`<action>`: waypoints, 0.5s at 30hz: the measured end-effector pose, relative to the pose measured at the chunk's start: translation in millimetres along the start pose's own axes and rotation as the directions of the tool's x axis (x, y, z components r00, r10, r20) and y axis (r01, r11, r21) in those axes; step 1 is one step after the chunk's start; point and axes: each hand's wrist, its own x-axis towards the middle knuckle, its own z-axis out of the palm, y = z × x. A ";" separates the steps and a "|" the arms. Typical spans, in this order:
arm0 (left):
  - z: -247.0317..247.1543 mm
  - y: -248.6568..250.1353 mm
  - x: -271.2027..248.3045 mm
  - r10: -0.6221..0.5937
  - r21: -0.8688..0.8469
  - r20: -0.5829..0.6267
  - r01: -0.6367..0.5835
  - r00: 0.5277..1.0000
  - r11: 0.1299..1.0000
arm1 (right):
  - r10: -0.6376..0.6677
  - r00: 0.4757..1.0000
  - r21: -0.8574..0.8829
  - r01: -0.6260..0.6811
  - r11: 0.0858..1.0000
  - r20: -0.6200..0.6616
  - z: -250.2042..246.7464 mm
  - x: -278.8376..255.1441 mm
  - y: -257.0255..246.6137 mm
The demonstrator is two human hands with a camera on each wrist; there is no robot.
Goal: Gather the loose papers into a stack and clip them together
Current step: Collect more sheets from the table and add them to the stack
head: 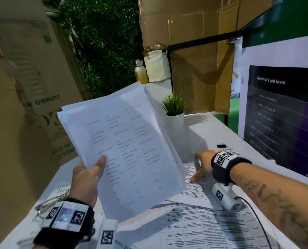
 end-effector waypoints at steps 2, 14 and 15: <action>-1.8 0.1 1.4 -0.008 -0.044 -0.002 0.008 1.000 0.999 | -0.013 0.999 -0.033 0.012 0.999 -0.029 1.0 4.6 -0.3; -7.4 -4.5 12.4 -0.069 -0.089 0.051 0.073 0.996 0.993 | -0.068 0.997 -0.025 0.068 0.997 -0.022 -9.8 38.2 -13.3; -7.5 -4.6 12.2 -0.075 -0.091 0.045 0.079 0.996 0.993 | -0.097 0.991 0.025 0.099 0.995 -0.090 -11.5 39.3 -13.7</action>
